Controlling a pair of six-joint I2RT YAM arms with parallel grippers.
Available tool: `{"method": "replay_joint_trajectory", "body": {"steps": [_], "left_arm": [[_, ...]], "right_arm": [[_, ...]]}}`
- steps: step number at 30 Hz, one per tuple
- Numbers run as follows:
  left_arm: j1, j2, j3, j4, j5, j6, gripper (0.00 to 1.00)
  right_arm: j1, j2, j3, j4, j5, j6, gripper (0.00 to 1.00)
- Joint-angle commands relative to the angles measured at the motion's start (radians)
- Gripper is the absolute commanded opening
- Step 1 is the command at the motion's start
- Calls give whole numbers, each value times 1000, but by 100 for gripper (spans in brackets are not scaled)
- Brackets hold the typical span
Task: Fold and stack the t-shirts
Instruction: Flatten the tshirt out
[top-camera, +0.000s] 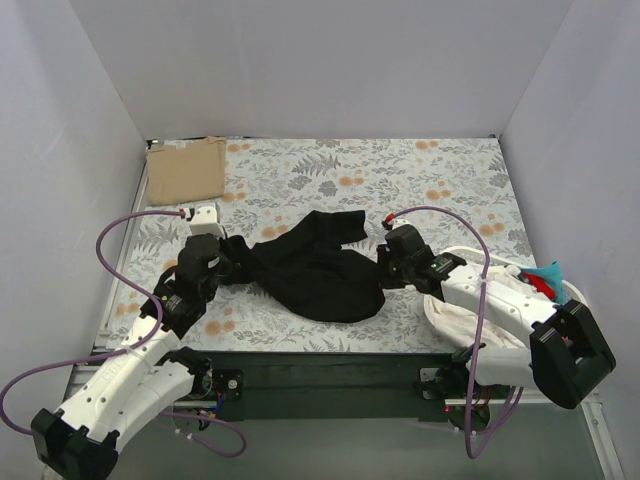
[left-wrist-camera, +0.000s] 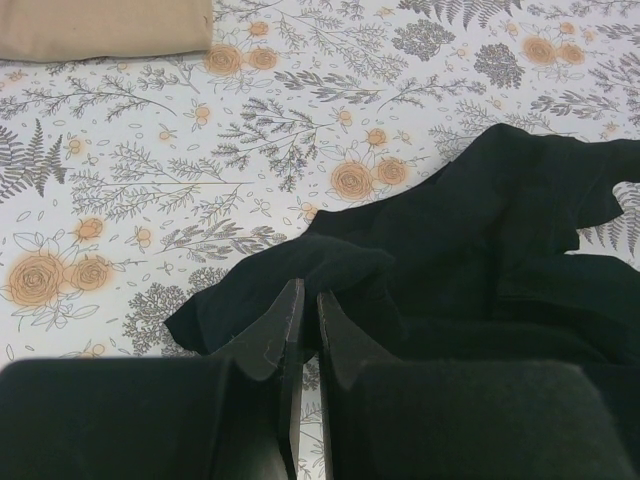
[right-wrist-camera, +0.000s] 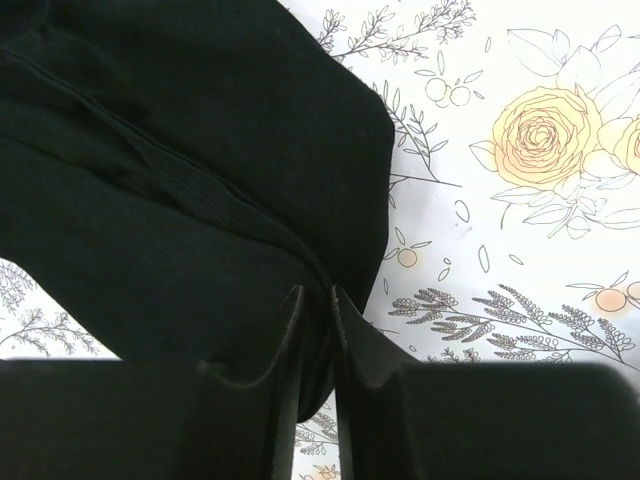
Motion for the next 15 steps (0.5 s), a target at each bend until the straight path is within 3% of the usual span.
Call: {"method": "replay_joint_trajectory", "body": {"steps": [1,5,15], "left_arm": [[5,-1,-2,11,3,13,0],[7,4,-3,11,3,13,0],[5,4,0,-9,-102,-2,0]], "right_arm": [[1,-5,28,25,-11,-11,20],[1,-22,28,24,-5,-14,1],[-21,-141,149,-96,93,-61,1]]}}
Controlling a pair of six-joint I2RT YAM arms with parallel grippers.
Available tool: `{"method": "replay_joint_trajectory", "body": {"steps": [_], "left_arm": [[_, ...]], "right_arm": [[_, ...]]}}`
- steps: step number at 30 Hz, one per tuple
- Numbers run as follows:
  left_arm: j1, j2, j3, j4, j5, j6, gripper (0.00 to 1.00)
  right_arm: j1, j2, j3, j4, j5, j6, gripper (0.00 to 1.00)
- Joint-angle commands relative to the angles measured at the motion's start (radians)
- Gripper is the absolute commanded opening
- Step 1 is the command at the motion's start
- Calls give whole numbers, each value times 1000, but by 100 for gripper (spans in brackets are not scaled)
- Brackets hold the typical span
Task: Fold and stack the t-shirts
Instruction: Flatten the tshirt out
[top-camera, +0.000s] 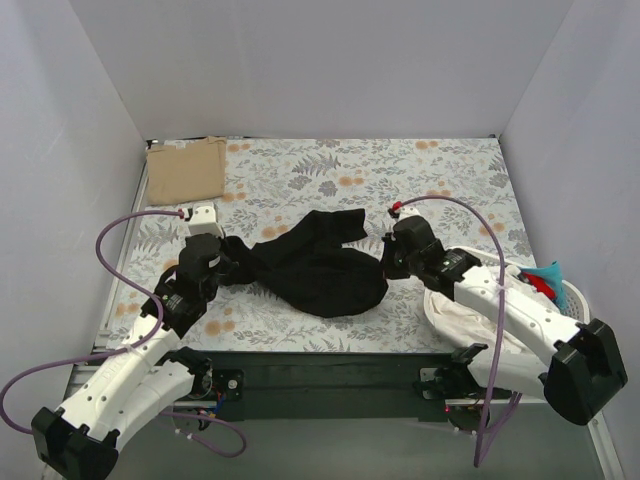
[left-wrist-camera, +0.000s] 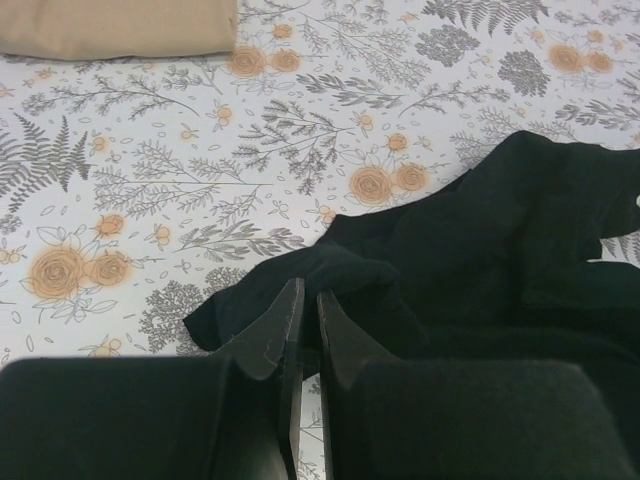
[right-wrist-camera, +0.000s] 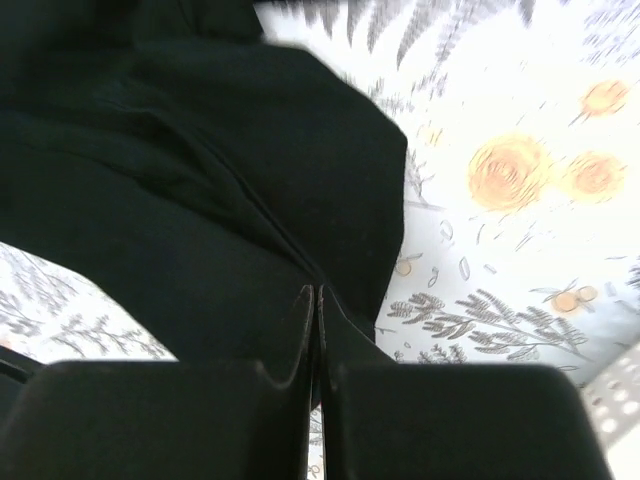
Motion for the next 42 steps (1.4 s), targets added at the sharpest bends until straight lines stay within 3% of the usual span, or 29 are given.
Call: {"method": "replay_joint_trajectory", "body": {"steps": [1,18,25,33,42], "left_arm": [[5,-1,1,-10,-90,-3,0],[5,-30,-3,-16,-110,-11,0],[5,-63,0,-34,-196,-23,0],[5,-165,124,-74,-124,49,0],[5,-293,357,-117,92,184,0]], "right_arm": [[-28,-103,125,-72,84,-48,1],[-89,-367,311,-314,357,-149,1],[-89,-415,372,-351,437,-168,1],[-91,-363,665,-361,449,-251,1],[-91,-361,868,-361,435,-326,1]]}}
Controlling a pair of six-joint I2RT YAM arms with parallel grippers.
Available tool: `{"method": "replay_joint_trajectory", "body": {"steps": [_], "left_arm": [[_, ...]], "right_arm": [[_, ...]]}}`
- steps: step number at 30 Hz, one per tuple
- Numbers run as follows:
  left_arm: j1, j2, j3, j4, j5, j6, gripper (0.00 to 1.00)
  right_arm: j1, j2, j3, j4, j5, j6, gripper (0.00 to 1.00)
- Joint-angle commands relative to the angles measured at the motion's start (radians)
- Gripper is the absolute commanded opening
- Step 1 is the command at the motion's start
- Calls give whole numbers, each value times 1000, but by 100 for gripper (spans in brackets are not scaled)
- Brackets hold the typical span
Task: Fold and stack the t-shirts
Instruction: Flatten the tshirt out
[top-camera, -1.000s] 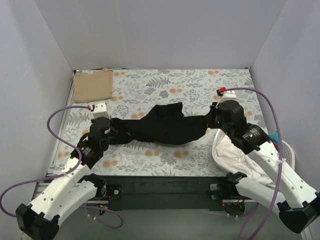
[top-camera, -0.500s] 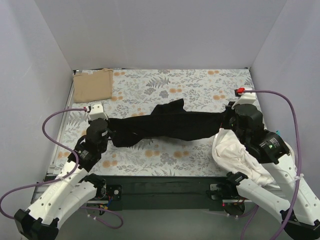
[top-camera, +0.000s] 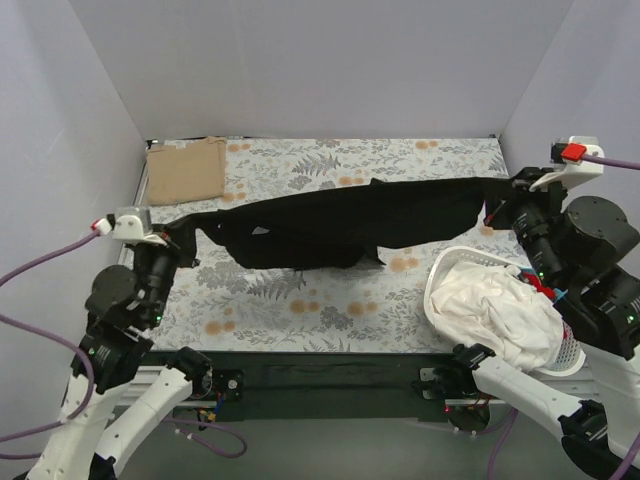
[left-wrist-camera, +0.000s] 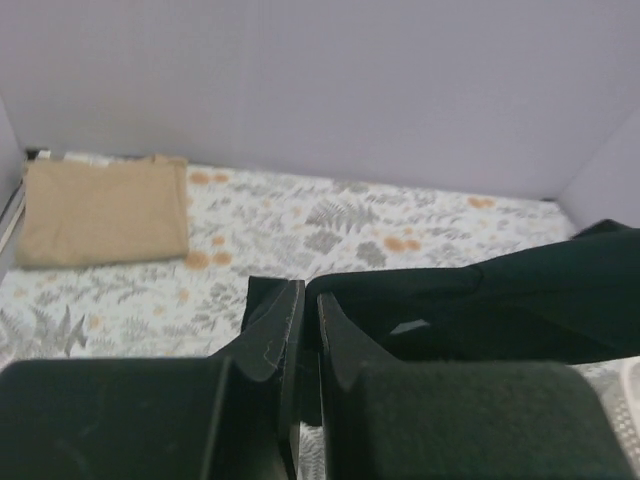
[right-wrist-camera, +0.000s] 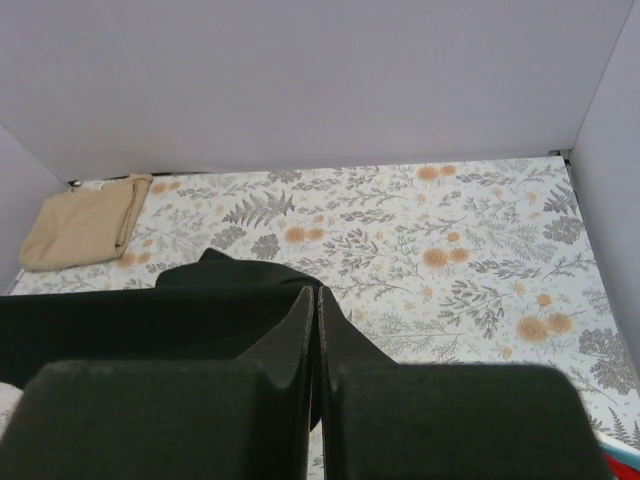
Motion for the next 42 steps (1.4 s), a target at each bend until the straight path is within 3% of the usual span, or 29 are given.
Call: {"method": "replay_joint_trajectory", "body": {"steps": [1,4,8,11,14,16,18,21,26,33,37,42], "left_arm": [[8,-47,136,-40,69,117,0],[8,-20,230,-59,158,144,0],[8,63,236,-78,266,148,0],[8,108,148,-68,246,130,0],[8,125,-39,-29,136,122,0],[1,117,-153,10,53,115,0],[2,87,-184,24,56,62,0],[2,91,-222,29,-20,32,0],[1,80,-247,52,88,-4,0],[1,74,-256,61,78,2,0],[2,85,-252,44,-35,-11,0],[1,76,-250,32,-79,-17,0]], "right_arm": [[-7,-27,75,32,70,-78,1],[-5,-13,66,35,27,-97,1],[-5,22,-11,36,-103,-57,1],[-5,10,-160,90,-206,56,1],[-5,-22,-453,178,-307,151,1],[-5,-25,-605,188,-316,184,3],[-5,-25,-692,191,-281,212,10],[-5,-28,-740,203,-266,227,19],[-5,5,-790,234,-283,233,25],[-5,77,-868,302,-313,264,41],[-7,107,-869,297,-303,274,42],[-5,122,-869,285,-273,279,45]]}}
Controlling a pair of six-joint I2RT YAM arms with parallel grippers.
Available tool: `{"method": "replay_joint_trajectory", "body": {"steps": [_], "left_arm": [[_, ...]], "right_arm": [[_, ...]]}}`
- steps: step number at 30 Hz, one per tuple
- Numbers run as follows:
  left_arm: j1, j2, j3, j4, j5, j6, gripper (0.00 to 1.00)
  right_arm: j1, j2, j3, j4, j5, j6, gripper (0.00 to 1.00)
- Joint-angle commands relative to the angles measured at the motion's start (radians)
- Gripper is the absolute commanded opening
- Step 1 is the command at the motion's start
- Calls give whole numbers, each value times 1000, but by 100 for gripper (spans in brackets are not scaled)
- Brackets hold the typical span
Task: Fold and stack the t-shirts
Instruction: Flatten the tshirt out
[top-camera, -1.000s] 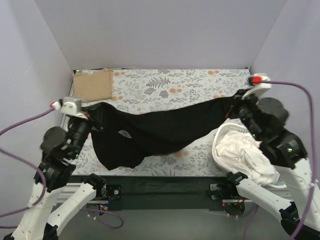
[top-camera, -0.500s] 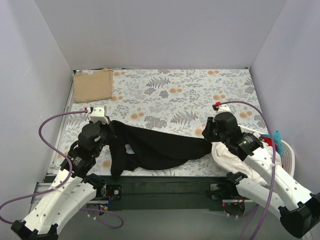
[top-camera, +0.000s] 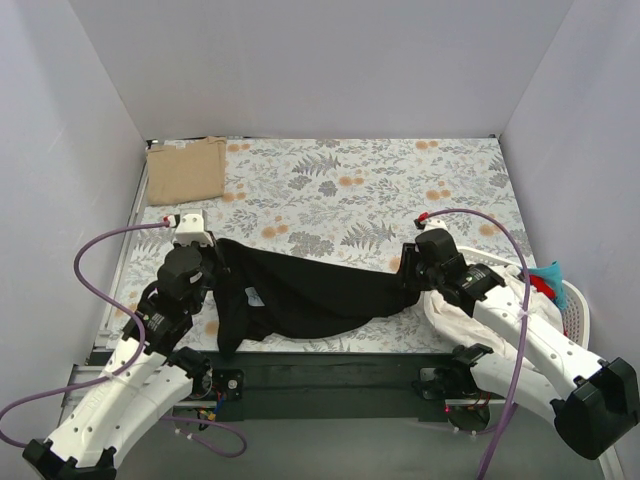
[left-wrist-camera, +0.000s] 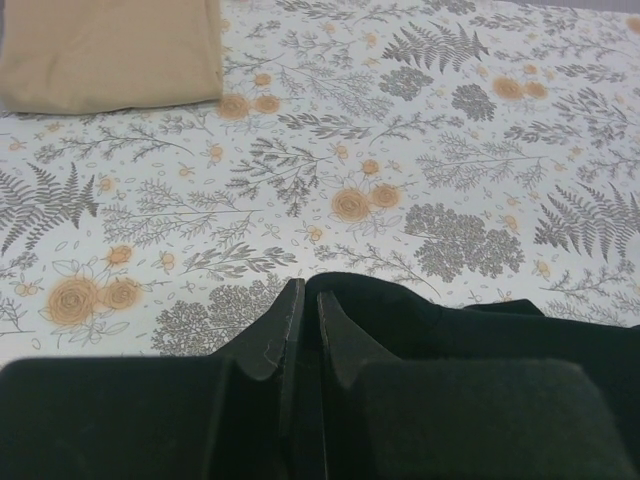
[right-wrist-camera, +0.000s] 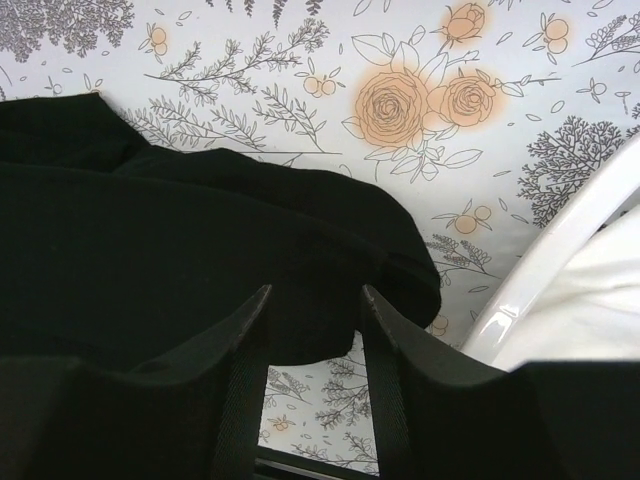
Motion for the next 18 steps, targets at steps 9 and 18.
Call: {"method": "replay_joint_trajectory", "body": {"steps": [9,18], "left_arm": [[0,-64,-7,13,-38,1,0],[1,-73,-7,9,-24,6,0]], "right_arm": [[-4,87,10,38,69,5,50],[-6,144,44,101,57,-52,50]]}}
